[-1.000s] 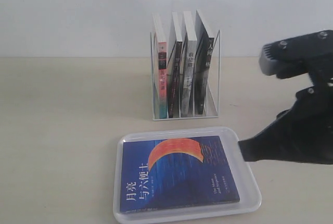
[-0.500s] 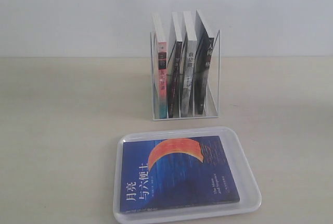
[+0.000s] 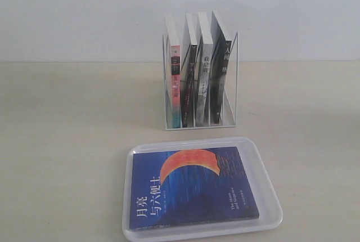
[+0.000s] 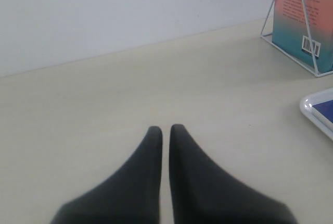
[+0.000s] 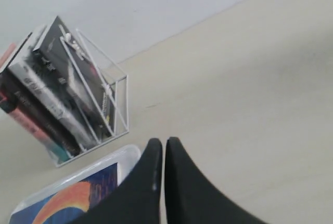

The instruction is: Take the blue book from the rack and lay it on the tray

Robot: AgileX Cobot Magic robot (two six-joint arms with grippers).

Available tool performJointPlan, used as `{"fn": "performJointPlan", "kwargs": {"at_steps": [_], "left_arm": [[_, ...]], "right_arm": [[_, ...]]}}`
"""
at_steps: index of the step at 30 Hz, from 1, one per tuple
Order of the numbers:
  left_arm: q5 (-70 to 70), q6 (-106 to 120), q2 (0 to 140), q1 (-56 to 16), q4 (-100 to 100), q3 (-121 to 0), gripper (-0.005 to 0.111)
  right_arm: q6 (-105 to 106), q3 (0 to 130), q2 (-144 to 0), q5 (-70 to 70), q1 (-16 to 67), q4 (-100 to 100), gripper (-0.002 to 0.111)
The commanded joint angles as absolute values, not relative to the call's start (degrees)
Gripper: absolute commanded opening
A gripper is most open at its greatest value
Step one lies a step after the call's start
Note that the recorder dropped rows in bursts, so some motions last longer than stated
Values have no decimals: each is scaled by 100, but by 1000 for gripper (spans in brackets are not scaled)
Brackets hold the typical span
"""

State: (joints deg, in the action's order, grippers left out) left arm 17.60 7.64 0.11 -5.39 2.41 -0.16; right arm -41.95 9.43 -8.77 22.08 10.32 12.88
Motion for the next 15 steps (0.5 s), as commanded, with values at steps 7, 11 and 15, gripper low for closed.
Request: {"fn": "performJointPlan", "kwargs": {"at_steps": [7,11,15], "left_arm": [[1681,706,0,-590,193,0,5],[1681,706,0,-590,193,0,5],[1681,706,0,-590,193,0,5]], "right_arm": [[-678,903,0,2848,-1215,-1843,1],[51,900,0,2846,-1278,-2734,1],[1256,900,0,2686,-1278,-4034,1]]}}
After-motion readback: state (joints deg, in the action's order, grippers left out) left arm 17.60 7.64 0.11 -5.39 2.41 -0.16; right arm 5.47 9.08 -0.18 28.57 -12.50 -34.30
